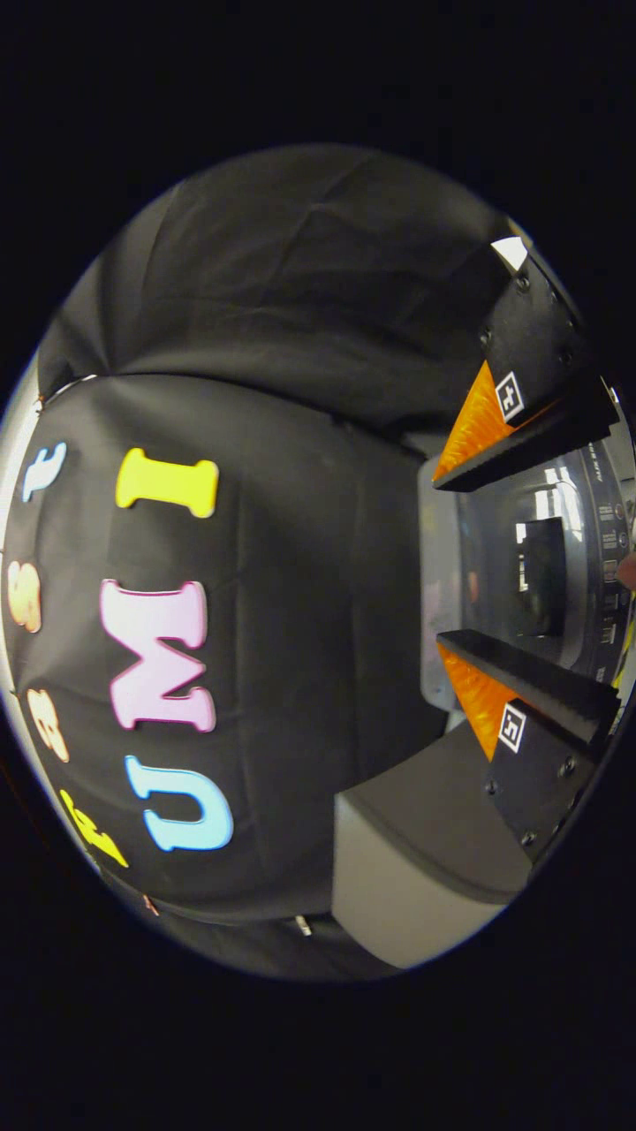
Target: Put the clothes into the washing machine and then close the washing machine lid.
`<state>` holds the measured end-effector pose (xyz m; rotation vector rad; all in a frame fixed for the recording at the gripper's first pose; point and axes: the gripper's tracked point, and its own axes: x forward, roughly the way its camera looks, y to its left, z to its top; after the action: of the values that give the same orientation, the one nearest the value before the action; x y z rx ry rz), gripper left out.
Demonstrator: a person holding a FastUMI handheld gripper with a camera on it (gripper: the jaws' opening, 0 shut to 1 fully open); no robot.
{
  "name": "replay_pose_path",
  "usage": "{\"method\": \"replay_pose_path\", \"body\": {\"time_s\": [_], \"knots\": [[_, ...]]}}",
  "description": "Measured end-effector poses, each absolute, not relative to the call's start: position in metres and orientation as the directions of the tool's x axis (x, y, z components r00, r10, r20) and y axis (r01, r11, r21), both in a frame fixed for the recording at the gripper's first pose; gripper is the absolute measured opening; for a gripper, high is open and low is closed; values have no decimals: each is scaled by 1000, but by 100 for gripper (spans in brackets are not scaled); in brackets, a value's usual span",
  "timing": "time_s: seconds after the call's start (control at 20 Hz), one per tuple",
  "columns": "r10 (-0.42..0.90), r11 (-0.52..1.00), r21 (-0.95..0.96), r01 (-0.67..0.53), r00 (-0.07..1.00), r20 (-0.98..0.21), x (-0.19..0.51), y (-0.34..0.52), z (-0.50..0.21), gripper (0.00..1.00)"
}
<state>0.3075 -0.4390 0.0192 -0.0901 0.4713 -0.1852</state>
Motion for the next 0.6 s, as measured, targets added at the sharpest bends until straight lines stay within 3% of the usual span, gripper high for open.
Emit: {"method": "replay_pose_path", "body": {"time_s": [0.3, 0.6], "knots": [[-146, 986, -103, 129, 973, -179, 334, -428, 89, 99], [-76, 995, -71, 76, 997, 11, 336, -409, 162, 98]]}}
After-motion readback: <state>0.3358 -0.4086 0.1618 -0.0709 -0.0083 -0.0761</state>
